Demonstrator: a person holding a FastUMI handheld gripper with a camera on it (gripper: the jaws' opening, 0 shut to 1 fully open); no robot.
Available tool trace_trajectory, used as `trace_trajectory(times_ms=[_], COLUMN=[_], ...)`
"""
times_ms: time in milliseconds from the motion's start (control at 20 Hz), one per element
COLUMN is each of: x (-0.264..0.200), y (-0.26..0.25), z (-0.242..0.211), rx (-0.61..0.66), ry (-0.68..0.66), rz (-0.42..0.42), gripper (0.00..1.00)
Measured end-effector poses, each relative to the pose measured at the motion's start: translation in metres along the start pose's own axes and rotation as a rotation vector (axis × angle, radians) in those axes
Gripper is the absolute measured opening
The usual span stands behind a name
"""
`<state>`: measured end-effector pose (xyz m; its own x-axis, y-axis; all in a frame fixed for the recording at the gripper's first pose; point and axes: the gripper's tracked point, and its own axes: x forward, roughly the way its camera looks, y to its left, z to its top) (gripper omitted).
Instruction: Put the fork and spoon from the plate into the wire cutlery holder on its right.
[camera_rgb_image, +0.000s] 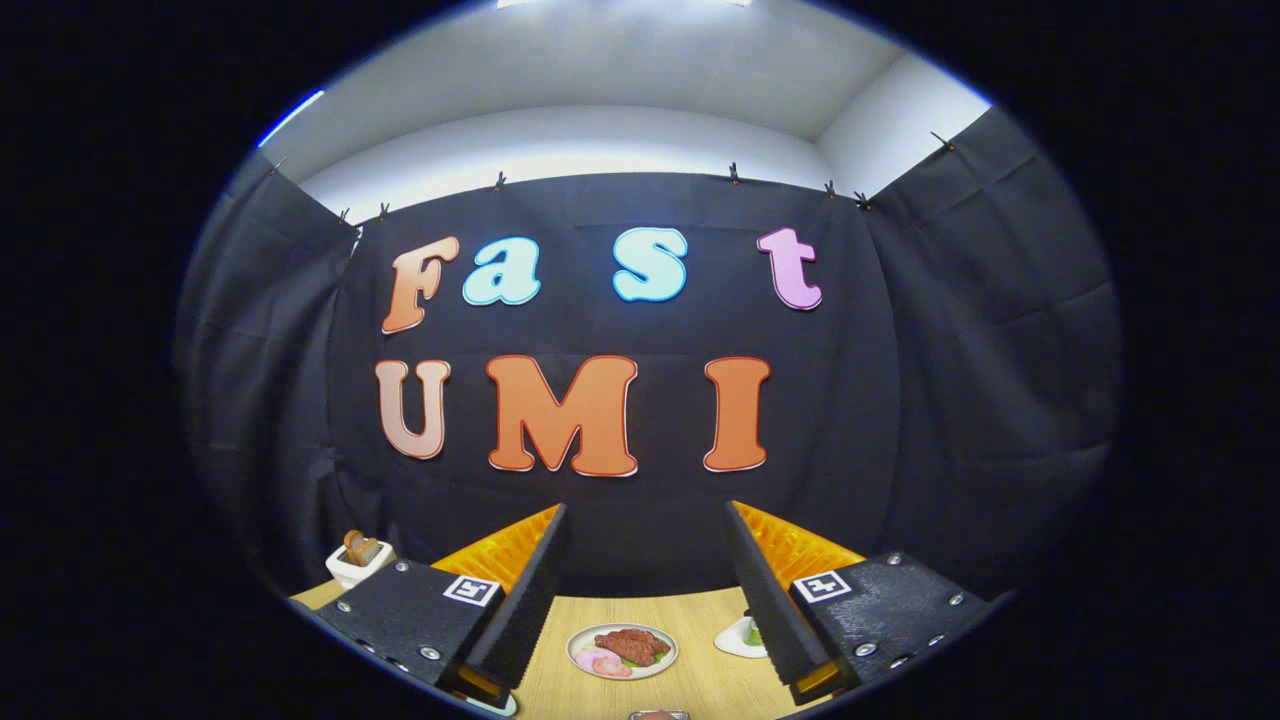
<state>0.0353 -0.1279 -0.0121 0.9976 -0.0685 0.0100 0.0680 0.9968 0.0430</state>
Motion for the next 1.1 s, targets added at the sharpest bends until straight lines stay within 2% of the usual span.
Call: trace_trajectory(times_ms=[150,400,1100], x=[0.004,-0.002,-0.005], y=[-0.006,-0.008,0.015], z=[0.012,0.015,0.024], rx=[-0.019,0.004,-0.009], ry=[-0.048,-0.043,-0.052], rz=[-0.046,-0.056,-0.024], gripper=[0.92,0.92,0.92])
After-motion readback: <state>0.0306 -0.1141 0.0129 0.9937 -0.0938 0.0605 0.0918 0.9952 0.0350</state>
